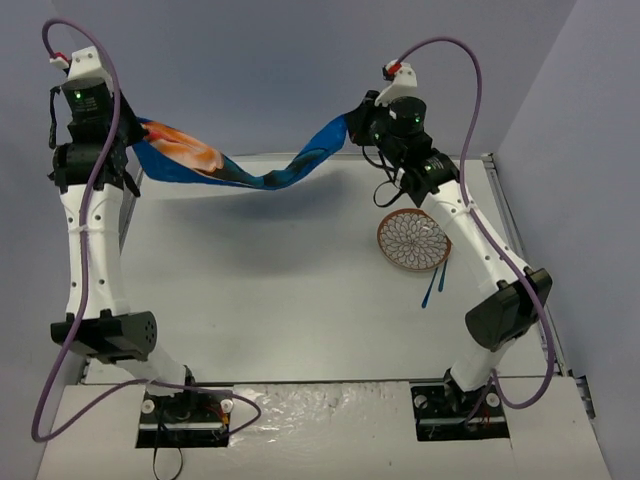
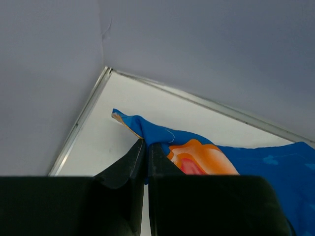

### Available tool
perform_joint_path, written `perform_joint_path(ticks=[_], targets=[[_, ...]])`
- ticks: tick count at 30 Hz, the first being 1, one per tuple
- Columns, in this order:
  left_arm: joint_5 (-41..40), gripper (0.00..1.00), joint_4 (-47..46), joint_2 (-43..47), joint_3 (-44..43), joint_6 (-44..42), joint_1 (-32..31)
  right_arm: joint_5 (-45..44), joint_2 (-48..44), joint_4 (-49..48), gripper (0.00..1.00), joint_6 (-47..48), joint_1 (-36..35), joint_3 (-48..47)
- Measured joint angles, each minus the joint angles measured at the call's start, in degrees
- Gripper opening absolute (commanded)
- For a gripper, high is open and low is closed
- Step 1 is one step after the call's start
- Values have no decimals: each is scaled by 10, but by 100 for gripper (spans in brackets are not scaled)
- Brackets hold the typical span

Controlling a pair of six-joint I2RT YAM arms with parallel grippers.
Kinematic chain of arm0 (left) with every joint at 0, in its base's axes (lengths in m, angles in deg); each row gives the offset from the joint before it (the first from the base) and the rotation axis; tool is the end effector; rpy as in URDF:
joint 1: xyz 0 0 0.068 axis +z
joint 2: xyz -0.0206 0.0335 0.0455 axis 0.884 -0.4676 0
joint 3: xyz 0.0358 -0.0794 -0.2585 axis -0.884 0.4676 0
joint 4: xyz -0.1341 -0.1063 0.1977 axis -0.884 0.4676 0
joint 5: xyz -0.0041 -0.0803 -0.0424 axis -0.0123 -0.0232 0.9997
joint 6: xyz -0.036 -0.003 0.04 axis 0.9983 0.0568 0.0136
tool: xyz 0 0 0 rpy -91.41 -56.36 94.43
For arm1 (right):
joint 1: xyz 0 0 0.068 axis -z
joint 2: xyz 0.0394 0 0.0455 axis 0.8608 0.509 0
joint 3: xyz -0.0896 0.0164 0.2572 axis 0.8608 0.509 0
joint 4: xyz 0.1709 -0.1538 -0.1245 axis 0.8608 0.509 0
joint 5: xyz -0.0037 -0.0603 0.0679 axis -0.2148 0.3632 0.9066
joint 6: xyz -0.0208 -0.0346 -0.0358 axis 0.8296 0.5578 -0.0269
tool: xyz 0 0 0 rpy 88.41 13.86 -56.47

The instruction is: Set the dinner table for one person

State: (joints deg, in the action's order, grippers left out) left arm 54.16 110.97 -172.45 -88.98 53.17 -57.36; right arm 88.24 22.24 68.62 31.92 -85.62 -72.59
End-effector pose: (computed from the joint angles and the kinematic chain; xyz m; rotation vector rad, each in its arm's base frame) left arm 0.3229 0.0298 0.5304 -0.4157 1.7480 -0.0947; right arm 0.3644 0.1809 0.4763 -0.1175 1.4848 0.6704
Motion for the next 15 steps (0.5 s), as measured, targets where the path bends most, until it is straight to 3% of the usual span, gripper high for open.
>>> perform_joint_path(ticks=[9, 12, 15], targets=[[17, 0, -214, 267, 440, -36, 8, 32, -176, -171, 0, -8, -1, 380], [13, 0, -269, 297, 594, -27, 9, 39, -181, -202, 0, -20, -4, 496], [8, 0, -283, 260, 686, -16, 9, 46, -151, -215, 0, -32, -10, 586]])
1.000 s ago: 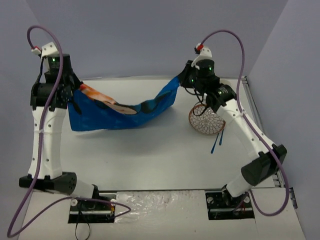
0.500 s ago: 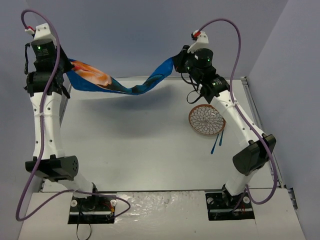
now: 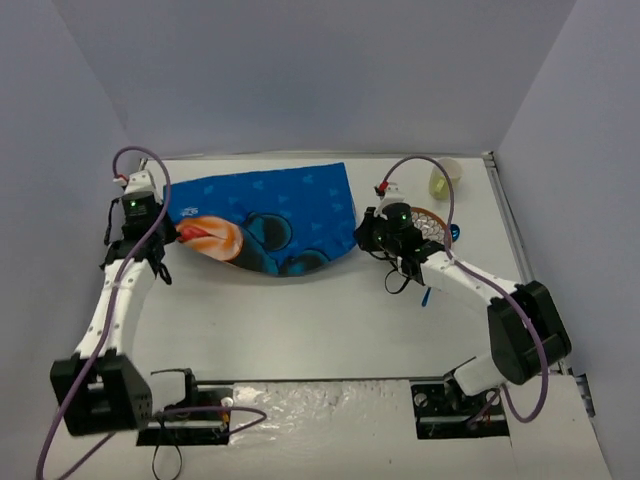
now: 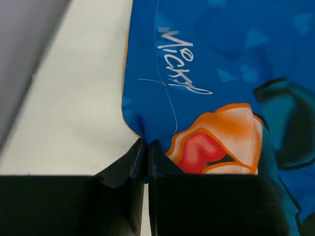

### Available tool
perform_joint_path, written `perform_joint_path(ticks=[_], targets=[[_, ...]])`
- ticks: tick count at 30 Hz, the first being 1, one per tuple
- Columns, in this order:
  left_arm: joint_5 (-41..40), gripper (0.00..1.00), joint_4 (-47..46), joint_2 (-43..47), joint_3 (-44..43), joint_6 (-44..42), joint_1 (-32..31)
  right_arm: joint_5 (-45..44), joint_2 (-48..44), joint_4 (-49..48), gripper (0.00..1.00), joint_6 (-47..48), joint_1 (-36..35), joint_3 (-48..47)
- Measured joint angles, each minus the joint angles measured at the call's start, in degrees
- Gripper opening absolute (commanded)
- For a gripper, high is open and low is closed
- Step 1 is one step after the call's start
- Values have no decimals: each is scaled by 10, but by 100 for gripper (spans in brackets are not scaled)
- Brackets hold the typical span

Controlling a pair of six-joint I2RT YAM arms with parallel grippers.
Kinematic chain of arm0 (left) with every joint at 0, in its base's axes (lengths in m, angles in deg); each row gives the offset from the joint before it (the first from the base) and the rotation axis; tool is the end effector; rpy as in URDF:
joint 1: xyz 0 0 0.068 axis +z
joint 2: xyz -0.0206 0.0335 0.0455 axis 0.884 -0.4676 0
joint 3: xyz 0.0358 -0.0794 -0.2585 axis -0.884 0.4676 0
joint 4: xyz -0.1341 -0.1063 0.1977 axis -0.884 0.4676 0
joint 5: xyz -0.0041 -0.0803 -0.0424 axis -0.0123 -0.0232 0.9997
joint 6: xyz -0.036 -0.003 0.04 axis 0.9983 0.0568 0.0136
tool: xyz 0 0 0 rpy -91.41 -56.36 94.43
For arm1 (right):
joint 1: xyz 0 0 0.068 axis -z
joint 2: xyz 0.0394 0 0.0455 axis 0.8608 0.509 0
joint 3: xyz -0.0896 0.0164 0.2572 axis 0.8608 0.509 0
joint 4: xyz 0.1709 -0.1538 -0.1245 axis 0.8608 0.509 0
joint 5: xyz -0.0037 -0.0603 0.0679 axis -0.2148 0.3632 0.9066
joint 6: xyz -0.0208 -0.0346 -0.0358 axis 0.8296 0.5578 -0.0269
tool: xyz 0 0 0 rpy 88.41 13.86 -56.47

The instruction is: Set the dinner table for one person

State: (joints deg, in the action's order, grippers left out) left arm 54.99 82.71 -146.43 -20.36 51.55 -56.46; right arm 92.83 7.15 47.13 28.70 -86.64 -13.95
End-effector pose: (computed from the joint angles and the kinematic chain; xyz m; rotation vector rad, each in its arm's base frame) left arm 0.2693 0.0291 0.3185 -0.4368 1.9989 -0.0504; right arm 0.2922 0.1551 0.2494 -0.1598 1.8904 0.7053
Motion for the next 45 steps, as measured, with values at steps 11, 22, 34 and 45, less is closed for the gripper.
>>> perform_joint_path(ticks=[11, 22, 34, 45], targets=[[-83, 0, 18, -55, 53, 23, 5, -2, 51, -10, 0, -32, -48, 84], [-144, 33, 33, -91, 50, 25, 27, -46, 37, 30, 36, -44, -50, 85], [-145, 84, 109, 27, 23, 48, 39, -86, -91, 186, 70, 25, -52, -49], [-18, 84, 96, -93, -28, 106, 33, -62, 60, 207, 58, 48, -92, -124]])
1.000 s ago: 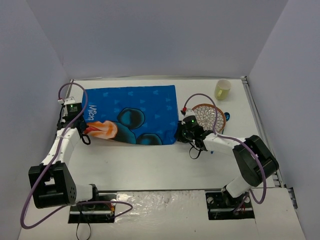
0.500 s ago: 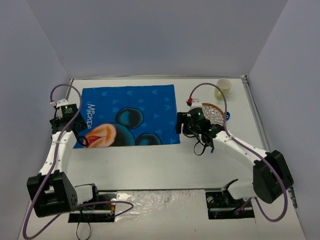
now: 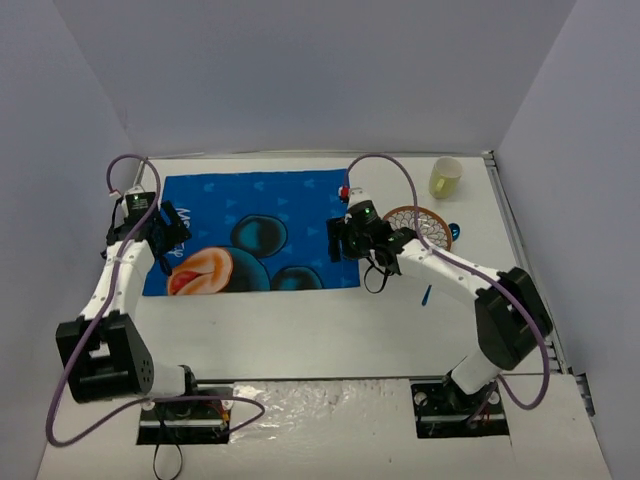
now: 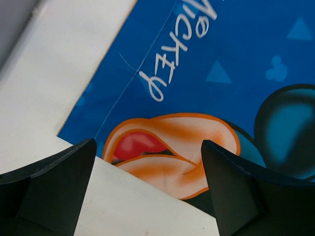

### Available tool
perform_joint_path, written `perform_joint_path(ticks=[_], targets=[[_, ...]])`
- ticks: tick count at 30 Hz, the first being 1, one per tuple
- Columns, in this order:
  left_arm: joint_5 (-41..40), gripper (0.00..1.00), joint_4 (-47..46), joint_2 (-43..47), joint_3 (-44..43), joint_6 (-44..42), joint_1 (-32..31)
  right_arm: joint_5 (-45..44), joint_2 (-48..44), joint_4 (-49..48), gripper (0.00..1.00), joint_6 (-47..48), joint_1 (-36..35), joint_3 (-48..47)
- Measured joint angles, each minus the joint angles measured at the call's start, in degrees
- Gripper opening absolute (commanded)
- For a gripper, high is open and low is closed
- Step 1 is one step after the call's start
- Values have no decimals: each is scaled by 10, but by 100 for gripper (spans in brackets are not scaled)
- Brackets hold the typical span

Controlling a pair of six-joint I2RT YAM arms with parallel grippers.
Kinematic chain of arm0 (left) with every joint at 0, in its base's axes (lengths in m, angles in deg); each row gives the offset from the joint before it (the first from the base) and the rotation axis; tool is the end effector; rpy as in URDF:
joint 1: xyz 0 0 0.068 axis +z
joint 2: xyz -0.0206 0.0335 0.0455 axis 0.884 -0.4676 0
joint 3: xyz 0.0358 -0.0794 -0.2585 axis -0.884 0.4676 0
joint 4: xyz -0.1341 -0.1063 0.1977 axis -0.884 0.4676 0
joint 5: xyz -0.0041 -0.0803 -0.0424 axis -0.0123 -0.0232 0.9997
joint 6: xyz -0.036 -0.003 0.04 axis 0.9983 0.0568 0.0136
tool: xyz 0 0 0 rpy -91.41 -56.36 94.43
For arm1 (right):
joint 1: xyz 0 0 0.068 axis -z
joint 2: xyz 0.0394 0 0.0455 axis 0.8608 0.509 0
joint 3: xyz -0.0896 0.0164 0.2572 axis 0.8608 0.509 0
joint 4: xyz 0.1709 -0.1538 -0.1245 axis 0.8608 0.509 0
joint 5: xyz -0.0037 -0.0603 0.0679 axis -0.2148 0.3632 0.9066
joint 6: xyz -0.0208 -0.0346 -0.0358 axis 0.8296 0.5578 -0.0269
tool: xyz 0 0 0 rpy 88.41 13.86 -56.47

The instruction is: Set the dinner table for one person

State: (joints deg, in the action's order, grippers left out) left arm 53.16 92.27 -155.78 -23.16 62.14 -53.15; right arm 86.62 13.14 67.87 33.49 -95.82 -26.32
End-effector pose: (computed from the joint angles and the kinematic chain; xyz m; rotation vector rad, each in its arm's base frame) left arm 0.2896 0.0493 0.2774 -0.7690 2.1928 -0.0445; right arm 0.2875 0.2124 0.2519 -0.3507 2.1132 0.5707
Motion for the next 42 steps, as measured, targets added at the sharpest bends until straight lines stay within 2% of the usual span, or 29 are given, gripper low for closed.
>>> perform_joint_path(ticks=[9, 17, 28, 42], targets=[[25, 83, -26, -183, -58, 7, -4, -11, 116, 1, 54, -4, -15, -6], [15, 83, -17, -336, -169, 9, -3, -44, 172, -19, 59, -19, -24, -37], [6, 83, 42, -452, -342, 9, 27, -83, 229, -39, 61, -32, -36, -97], [-2, 83, 94, -551, -508, 3, 49, -89, 278, -40, 62, -48, -42, -165]])
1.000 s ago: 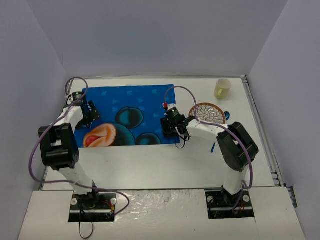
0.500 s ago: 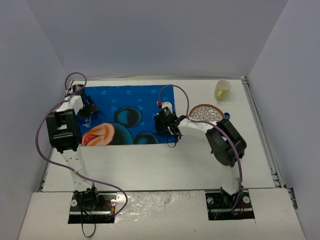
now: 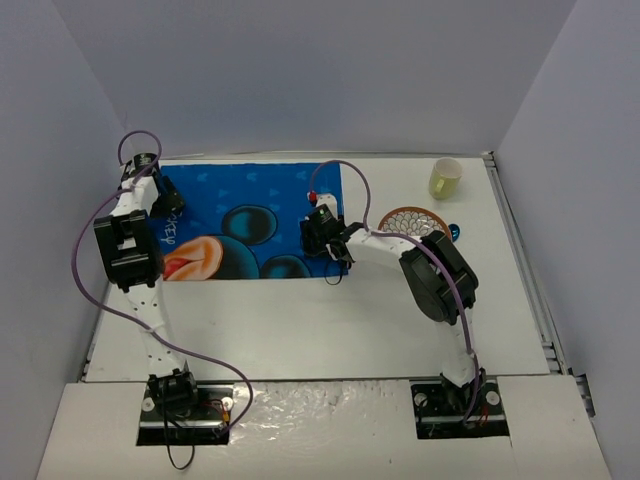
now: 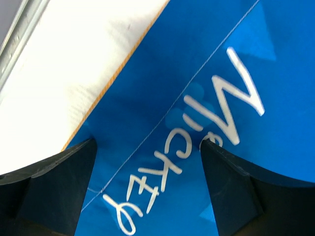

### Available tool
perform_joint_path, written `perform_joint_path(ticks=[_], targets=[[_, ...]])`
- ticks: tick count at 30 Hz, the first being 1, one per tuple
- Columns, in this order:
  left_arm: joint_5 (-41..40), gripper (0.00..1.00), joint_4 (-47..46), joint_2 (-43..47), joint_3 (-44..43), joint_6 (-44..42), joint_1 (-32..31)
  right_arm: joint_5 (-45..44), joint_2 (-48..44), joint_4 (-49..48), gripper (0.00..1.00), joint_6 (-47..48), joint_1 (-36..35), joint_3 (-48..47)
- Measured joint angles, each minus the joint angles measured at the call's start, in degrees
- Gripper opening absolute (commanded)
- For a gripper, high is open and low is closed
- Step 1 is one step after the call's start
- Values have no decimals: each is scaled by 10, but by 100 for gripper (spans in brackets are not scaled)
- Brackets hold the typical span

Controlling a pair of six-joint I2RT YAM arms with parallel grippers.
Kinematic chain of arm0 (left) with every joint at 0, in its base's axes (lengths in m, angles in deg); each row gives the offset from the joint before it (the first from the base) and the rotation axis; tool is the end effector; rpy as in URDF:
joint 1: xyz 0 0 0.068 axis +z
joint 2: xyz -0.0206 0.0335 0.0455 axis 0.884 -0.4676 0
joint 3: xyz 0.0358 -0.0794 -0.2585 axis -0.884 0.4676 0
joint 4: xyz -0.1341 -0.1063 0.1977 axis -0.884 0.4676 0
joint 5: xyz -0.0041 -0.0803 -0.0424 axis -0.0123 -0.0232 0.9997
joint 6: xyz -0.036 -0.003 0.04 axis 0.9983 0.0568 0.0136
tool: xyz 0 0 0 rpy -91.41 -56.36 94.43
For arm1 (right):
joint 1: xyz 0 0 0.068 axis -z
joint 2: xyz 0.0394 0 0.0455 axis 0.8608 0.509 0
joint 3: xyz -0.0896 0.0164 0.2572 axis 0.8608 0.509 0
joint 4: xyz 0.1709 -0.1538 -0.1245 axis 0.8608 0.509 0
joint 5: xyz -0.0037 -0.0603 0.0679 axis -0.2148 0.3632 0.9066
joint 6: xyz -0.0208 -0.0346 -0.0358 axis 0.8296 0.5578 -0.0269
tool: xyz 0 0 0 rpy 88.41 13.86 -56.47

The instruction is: Set the dinner table for one person

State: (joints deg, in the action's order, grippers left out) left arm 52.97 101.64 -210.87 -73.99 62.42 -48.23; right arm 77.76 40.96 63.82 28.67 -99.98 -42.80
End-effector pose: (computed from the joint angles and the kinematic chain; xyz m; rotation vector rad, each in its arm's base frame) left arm 0.4918 0.1254 0.1790 -0.9405 2.3792 0.0409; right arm 0.3482 0.2913 0.1637 -0.2685 2.2286 0.4418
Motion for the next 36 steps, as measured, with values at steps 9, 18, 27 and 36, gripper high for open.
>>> perform_joint_path(ticks=[9, 18, 27, 36], targets=[[-5, 84, 10, -14, -24, -3, 0, -9, -8, -7, 63, 2, 0, 15], [8, 90, 20, 27, 27, -15, 0, -16, -31, 64, 64, 29, -4, 18], [31, 91, 40, 173, 111, -17, -17, -8, -67, 81, 62, 46, -11, 7], [35, 83, 3, 190, 192, -11, -44, 1, -68, 79, 60, 30, -16, 32]])
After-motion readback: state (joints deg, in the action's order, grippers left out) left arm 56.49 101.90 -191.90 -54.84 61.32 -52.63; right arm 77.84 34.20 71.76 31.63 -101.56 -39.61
